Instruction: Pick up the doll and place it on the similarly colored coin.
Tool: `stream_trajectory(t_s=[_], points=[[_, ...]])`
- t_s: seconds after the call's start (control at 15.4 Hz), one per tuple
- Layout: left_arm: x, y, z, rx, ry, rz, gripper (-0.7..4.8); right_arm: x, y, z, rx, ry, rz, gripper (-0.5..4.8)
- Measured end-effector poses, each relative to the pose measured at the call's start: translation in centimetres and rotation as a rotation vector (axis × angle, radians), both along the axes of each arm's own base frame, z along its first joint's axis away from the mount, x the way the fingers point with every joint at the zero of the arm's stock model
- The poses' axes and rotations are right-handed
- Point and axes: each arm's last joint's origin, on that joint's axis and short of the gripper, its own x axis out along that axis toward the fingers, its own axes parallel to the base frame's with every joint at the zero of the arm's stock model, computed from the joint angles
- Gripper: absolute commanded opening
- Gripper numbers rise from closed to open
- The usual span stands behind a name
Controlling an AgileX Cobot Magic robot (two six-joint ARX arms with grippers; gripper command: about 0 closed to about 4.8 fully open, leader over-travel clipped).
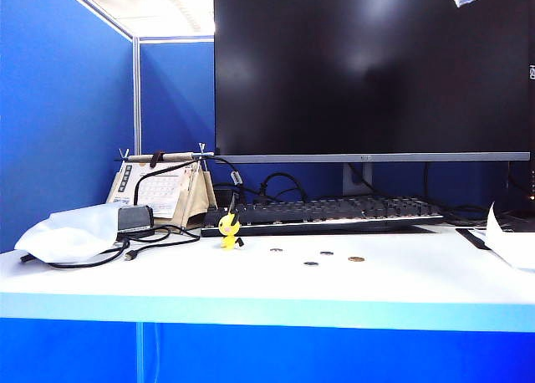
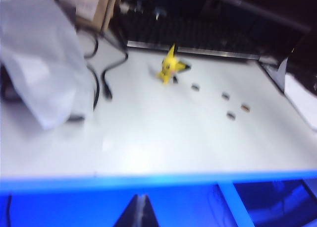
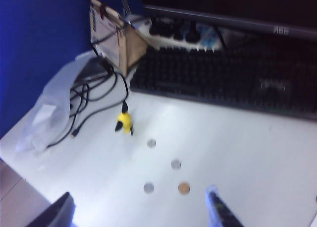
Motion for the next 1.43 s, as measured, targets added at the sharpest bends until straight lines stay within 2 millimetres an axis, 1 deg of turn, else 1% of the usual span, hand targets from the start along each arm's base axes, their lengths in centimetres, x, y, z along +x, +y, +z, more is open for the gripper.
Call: stream_trajectory(t_s=[0.13, 0.19, 0.26, 0.39, 0.52, 0.71, 0.84, 0.91, 0.97, 1.04, 1.1, 1.17, 1.23, 1.3, 1.36, 1.43], points=[[-0.1, 0.0, 0.0, 0.004, 0.021, -0.001, -0.03, 0.1, 0.0, -1.1, -0.004, 0.051, 0.003, 3.48], [-0.2, 0.0, 0.1, 0.003, 0.028, -0.006, -0.03, 0.1, 0.0, -2.1, -0.002, 0.096, 0.010, 3.49], [-0.3, 0.0, 0.4, 0.000, 0.023, -0.019, -0.03, -0.1, 0.1, -3.0, -0.001, 0.141, 0.019, 3.65], [-0.5, 0.0, 1.8, -0.002, -0.022, -0.024, -0.04, -0.5, 0.0, -5.6, -0.014, 0.230, 0.026, 3.70], [-0.7, 0.0, 2.9, -0.018, -0.050, -0.002, -0.03, -1.2, -0.1, -7.1, -0.018, 0.263, 0.023, 3.70], [-0.8, 0.1, 4.4, -0.040, -0.083, 0.018, -0.03, -2.4, -0.2, -7.4, -0.004, 0.174, 0.020, 3.70], [-0.5, 0.0, 5.4, -0.039, -0.081, 0.018, -0.03, -2.6, -0.2, -7.3, -0.001, 0.164, 0.019, 3.70], [-0.2, 0.0, 6.2, -0.028, -0.076, 0.016, -0.03, -2.6, -0.2, -7.3, 0.000, 0.163, 0.018, 3.70], [0.4, -0.2, 8.7, 0.081, -0.124, -0.006, -0.02, -2.6, -0.2, -7.3, 0.005, 0.166, 0.015, 3.70], [0.9, -0.2, 11.1, 0.180, -0.194, 0.030, 0.23, -2.6, -0.2, -7.3, 0.009, 0.170, 0.012, 3.70], [2.1, -0.2, 13.3, 0.252, -0.228, 0.101, 0.59, -2.6, -0.2, -7.2, 0.010, 0.168, 0.012, 3.70], [4.1, -0.3, 14.5, 0.257, -0.204, 0.117, 0.58, -2.7, -0.2, -7.2, 0.010, 0.170, 0.012, 3.70], [6.8, -0.6, 15.1, 0.232, -0.141, 0.068, 0.58, -2.8, -0.2, -7.3, 0.010, 0.167, 0.012, 3.70], [8.8, -1.2, 15.2, 0.207, -0.083, -0.027, 0.58, -3.1, -0.2, -7.6, 0.011, 0.166, 0.012, 3.70], [9.8, -1.7, 15.3, 0.192, -0.063, -0.092, 0.59, -3.2, -0.2, -7.8, 0.011, 0.167, 0.011, 3.70], [12.0, -3.2, 15.6, 0.176, -0.058, -0.200, 0.66, -3.4, -0.2, -8.2, 0.012, 0.161, 0.010, 3.70]])
